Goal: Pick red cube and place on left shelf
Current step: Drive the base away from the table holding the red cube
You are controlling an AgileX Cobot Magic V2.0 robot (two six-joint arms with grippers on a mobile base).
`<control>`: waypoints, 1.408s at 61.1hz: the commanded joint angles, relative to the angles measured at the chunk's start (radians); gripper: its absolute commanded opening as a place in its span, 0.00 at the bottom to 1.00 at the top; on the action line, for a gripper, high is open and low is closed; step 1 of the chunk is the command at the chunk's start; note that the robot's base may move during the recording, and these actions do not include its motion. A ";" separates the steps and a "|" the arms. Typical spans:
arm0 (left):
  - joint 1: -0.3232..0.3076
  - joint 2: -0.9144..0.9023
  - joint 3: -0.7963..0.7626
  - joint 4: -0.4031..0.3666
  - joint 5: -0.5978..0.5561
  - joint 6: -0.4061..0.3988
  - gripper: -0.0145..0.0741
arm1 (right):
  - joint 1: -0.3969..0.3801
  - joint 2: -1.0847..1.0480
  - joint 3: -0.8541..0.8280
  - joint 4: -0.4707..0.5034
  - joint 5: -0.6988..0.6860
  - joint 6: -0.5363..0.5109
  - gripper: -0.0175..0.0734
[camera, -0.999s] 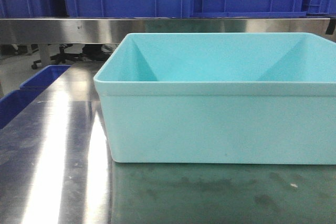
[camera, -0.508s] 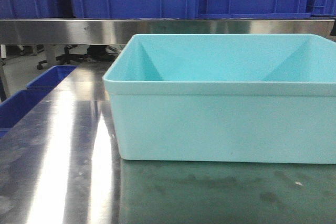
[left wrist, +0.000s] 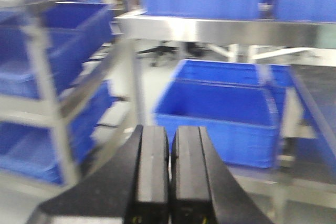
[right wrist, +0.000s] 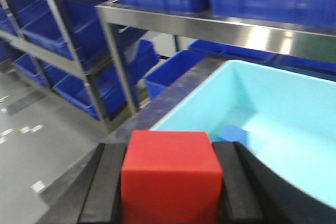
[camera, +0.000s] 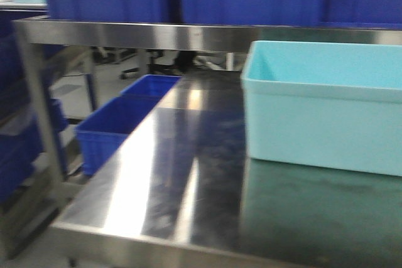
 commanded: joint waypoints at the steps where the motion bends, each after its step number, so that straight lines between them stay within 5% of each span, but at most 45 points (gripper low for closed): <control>1: -0.006 -0.015 0.023 -0.007 -0.087 -0.001 0.28 | 0.003 0.010 -0.029 -0.013 -0.090 -0.009 0.39; 86: -0.006 -0.015 0.023 -0.007 -0.087 -0.001 0.28 | 0.003 0.010 -0.029 -0.013 -0.090 -0.009 0.39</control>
